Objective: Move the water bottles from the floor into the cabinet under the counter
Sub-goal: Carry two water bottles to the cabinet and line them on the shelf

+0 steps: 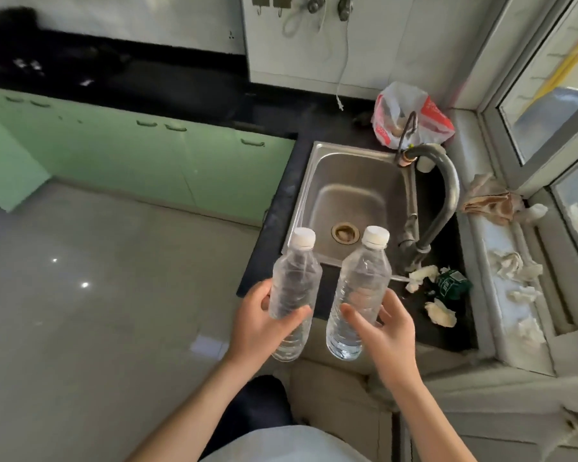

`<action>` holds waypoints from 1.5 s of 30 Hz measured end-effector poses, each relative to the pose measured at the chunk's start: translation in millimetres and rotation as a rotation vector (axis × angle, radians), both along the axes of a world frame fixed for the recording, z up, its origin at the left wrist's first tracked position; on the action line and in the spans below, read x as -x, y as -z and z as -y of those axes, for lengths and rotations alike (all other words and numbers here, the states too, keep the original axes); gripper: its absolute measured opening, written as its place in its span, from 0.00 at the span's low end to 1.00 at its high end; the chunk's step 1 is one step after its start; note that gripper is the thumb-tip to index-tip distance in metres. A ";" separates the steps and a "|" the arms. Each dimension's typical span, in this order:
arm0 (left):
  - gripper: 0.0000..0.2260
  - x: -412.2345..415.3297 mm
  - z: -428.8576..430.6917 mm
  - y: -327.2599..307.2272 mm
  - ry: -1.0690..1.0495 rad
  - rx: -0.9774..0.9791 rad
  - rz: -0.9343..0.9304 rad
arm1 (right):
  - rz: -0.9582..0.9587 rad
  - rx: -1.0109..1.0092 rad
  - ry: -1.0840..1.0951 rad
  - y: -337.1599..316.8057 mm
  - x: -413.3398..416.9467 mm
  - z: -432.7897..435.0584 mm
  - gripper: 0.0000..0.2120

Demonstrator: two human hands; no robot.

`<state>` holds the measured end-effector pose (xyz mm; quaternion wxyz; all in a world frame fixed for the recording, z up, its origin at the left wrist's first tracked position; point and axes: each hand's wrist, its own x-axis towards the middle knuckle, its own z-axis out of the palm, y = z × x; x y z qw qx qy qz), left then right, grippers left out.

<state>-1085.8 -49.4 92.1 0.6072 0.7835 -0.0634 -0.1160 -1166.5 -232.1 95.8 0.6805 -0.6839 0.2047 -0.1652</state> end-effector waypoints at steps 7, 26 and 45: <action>0.14 32.4 -93.7 4.6 -0.306 -0.036 -0.038 | -0.070 0.005 -0.238 15.3 -25.6 -81.6 0.15; 0.13 5.5 -453.7 16.1 -0.989 -0.105 -0.020 | -0.143 0.096 -0.770 9.9 -158.9 -450.9 0.09; 0.15 -262.7 -653.8 28.9 -1.256 -0.130 -0.189 | -0.178 0.178 -1.087 25.0 -478.8 -692.8 0.16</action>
